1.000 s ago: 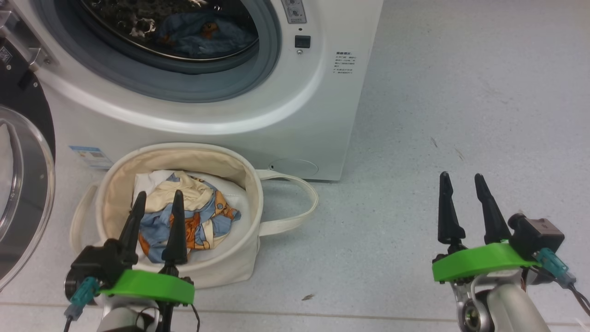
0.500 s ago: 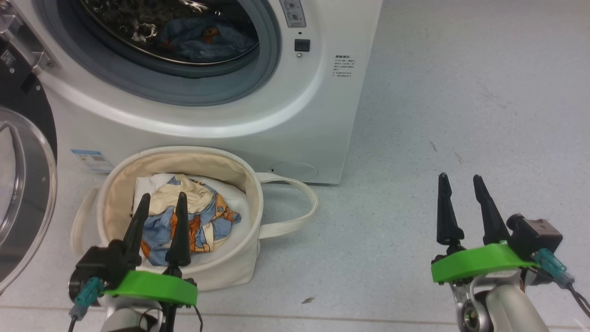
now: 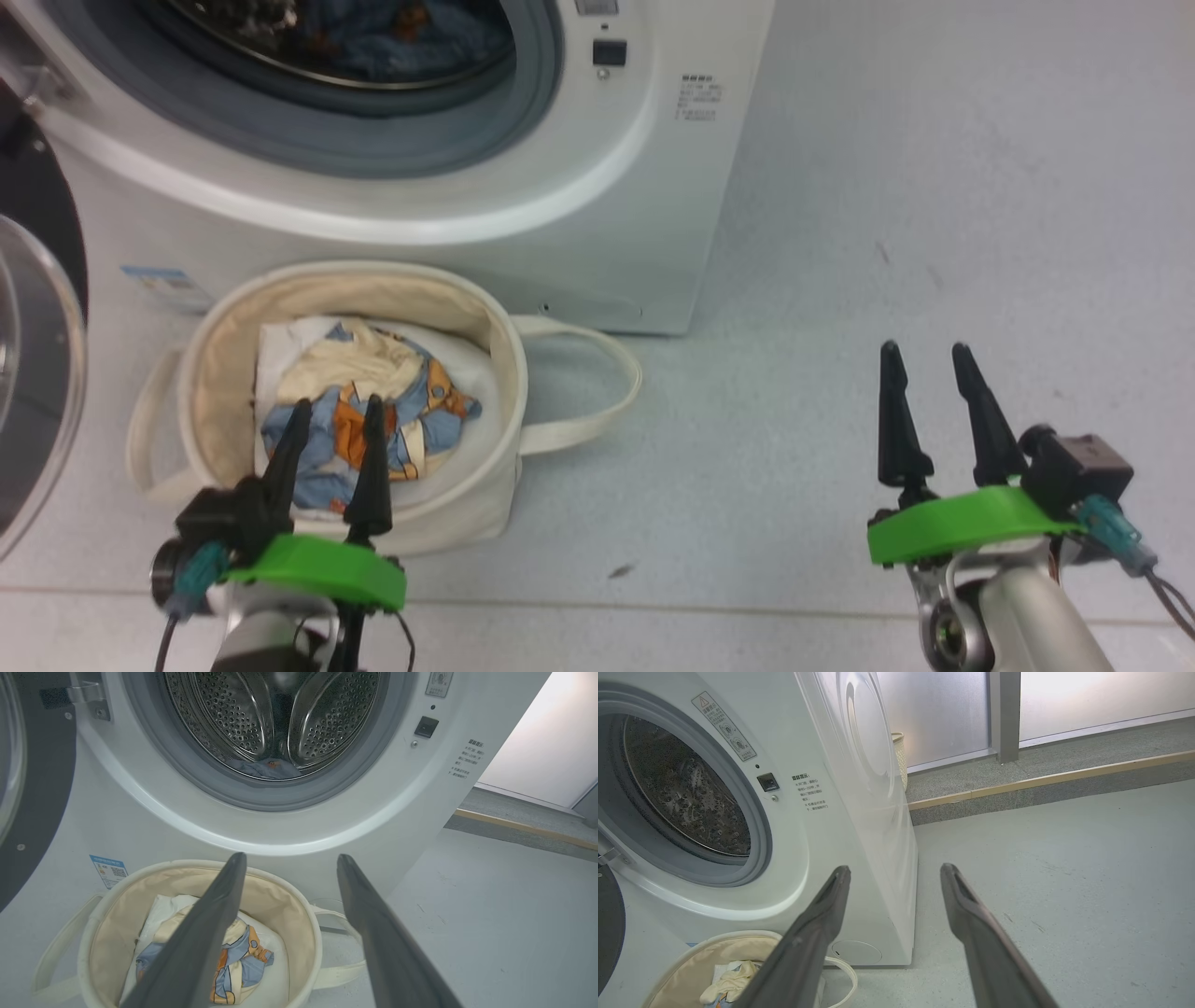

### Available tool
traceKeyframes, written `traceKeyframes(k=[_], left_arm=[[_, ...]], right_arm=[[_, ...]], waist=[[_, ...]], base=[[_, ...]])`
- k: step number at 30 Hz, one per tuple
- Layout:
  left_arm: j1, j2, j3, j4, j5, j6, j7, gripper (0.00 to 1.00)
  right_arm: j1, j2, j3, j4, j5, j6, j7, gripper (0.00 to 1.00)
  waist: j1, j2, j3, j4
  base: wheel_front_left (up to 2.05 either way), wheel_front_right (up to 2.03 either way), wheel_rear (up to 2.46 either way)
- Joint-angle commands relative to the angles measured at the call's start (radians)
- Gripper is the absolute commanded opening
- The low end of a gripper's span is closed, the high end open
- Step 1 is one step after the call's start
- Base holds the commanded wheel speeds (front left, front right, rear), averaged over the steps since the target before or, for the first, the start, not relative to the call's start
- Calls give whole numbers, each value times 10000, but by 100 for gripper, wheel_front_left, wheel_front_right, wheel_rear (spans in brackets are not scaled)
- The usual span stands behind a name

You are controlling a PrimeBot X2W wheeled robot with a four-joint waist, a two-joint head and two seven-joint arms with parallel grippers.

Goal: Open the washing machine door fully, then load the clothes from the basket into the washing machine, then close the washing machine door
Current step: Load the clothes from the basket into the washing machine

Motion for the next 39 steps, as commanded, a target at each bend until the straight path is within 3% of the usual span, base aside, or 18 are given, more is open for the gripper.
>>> traceKeyframes(k=[1,6,15,22,30,37,39], left_arm=[[-536,177,205,-99,74,76,-47,100],[-1710,177,173,2207,50,290,-47,100],[-4588,327,256,5840,676,245,-47,100],[-6858,759,-166,8351,1214,726,-44,100],[-8155,1369,-415,9055,1470,1329,1090,100],[-8947,1586,-521,9151,1453,1556,2117,100],[-9234,1685,-530,9163,1434,1802,2382,100]], right_arm=[[-385,22,249,-379,-105,0,-122,100],[-731,22,429,-544,-253,0,-122,100],[-1498,22,304,-817,-572,0,-122,100],[-2076,22,337,-1106,-738,0,-122,100],[-2286,22,276,-1249,-735,0,-122,100],[-2444,22,260,-1363,-711,0,-122,100],[-2492,22,247,-1408,-706,0,-122,100]], waist=[[0,0,366,-34],[0,0,1494,-147],[0,0,3691,-272],[0,0,5023,-489],[0,0,5883,-777],[0,0,6609,-906],[0,0,6874,-932]], base=[[0,0,0],[0,0,0],[0,0,0],[0,0,0],[0,0,0],[0,0,0],[0,0,0]])
